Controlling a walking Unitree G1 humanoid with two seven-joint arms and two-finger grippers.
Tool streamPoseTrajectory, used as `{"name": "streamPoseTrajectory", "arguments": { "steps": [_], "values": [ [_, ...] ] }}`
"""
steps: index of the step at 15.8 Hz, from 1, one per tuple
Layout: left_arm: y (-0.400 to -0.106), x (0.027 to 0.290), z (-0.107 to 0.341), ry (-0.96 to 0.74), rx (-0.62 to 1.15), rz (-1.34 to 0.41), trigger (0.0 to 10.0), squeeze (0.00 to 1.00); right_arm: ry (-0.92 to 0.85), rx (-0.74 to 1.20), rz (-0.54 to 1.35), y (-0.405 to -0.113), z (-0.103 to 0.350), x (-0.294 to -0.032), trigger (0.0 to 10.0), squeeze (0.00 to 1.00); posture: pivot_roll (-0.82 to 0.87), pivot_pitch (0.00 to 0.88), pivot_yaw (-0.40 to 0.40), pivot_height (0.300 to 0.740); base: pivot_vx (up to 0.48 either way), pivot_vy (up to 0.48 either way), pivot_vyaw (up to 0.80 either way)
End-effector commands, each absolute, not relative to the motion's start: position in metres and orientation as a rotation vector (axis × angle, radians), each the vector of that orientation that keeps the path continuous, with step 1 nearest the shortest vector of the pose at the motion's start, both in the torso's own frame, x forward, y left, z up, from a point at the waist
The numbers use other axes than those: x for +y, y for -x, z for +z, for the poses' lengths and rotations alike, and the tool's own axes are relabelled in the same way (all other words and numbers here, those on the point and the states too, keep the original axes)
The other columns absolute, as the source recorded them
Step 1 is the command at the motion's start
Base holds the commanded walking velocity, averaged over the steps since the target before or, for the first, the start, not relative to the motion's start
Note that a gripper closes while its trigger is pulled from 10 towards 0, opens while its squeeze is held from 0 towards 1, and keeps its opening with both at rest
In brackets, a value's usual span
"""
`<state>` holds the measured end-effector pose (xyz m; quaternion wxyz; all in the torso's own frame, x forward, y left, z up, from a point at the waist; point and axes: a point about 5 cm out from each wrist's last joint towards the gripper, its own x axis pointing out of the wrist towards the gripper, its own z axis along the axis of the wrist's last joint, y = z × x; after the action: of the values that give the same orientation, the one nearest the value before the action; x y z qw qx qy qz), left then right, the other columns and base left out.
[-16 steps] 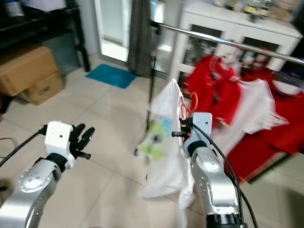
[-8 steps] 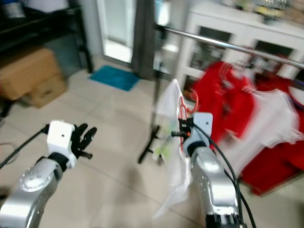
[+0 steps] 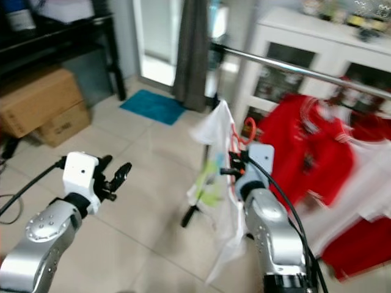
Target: Hang hanger
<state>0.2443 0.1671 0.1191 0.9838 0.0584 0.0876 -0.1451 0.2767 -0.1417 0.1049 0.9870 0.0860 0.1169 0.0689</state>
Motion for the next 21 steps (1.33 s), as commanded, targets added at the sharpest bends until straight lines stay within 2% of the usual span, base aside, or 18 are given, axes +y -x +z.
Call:
{"name": "streamPoseTrajectory", "arguments": {
  "steps": [1, 7, 12, 14, 15, 18, 19, 20, 21],
  "values": [
    [-0.245, 0.168, 0.120, -0.123, 0.175, -0.291, 10.0, 1.00, -0.163, 0.188, 0.158, -0.280, 0.116, -0.139, 10.0, 0.00, 0.02, 0.000, -0.063, 0.740, 0.442, 0.000, 0.00],
    [-0.244, 0.168, 0.119, -0.147, 0.179, -0.308, 10.0, 1.00, -0.139, 0.183, 0.176, -0.280, 0.116, -0.136, 10.0, 0.00, 0.03, 0.000, -0.064, 0.740, 0.446, 0.000, 0.00],
    [-0.239, 0.165, 0.114, -0.160, 0.203, -0.365, 10.0, 1.00, -0.054, 0.267, 0.102, -0.272, 0.102, -0.152, 10.0, 0.00, 0.02, 0.000, -0.059, 0.740, 0.437, 0.000, -0.80],
    [-0.230, 0.159, 0.105, -0.152, 0.252, -0.450, 10.0, 1.00, -0.049, 0.300, 0.092, -0.264, 0.097, -0.158, 10.0, 0.00, 0.01, 0.000, -0.060, 0.740, 0.144, 0.000, 0.00],
    [-0.222, 0.159, 0.096, -0.168, 0.299, -0.476, 10.0, 0.76, -0.036, 0.330, 0.117, -0.255, 0.093, -0.159, 10.0, 0.00, 0.01, 0.000, -0.060, 0.740, 0.000, 0.000, 0.00],
    [-0.218, 0.162, 0.092, -0.175, 0.316, -0.479, 10.0, 0.58, -0.016, 0.354, 0.103, -0.246, 0.090, -0.166, 10.0, 0.00, 0.00, 0.000, -0.060, 0.740, 0.000, 0.000, 0.00],
    [-0.220, 0.162, 0.092, -0.182, 0.312, -0.478, 10.0, 0.38, -0.015, 0.346, 0.094, -0.248, 0.091, -0.167, 10.0, 0.00, 0.00, 0.000, -0.059, 0.740, 0.000, 0.000, 0.00],
    [-0.222, 0.162, 0.093, -0.198, 0.301, -0.465, 10.0, 0.00, -0.027, 0.320, 0.088, -0.253, 0.096, -0.166, 10.0, 0.00, 0.00, 0.000, -0.059, 0.740, 0.000, 0.000, 0.00],
    [-0.223, 0.162, 0.093, -0.199, 0.296, -0.463, 10.0, 0.00, -0.031, 0.314, 0.087, -0.254, 0.098, -0.166, 10.0, 0.00, 0.00, 0.000, -0.059, 0.740, 0.000, 0.000, 0.00]
  ]
}}
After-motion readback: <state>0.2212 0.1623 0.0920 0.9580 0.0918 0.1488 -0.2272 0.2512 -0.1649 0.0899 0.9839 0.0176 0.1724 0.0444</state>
